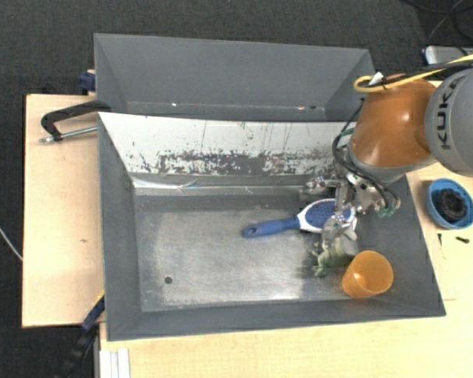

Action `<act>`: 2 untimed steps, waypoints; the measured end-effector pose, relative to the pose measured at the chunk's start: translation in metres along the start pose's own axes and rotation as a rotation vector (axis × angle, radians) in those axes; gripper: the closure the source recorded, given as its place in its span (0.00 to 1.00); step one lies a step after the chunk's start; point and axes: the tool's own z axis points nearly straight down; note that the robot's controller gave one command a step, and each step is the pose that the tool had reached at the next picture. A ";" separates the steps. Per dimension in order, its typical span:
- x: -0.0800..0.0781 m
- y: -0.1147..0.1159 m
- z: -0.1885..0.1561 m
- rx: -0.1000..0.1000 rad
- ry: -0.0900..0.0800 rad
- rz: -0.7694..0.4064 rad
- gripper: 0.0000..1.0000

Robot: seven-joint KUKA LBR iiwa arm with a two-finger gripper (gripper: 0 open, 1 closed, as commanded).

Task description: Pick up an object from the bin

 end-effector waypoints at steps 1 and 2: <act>0.001 0.000 0.000 -0.002 0.007 0.001 1.00; 0.000 0.000 -0.023 0.001 -0.001 0.003 1.00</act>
Offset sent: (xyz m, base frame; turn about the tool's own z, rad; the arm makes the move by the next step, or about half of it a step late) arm 0.0000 0.0000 0.0000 0.0000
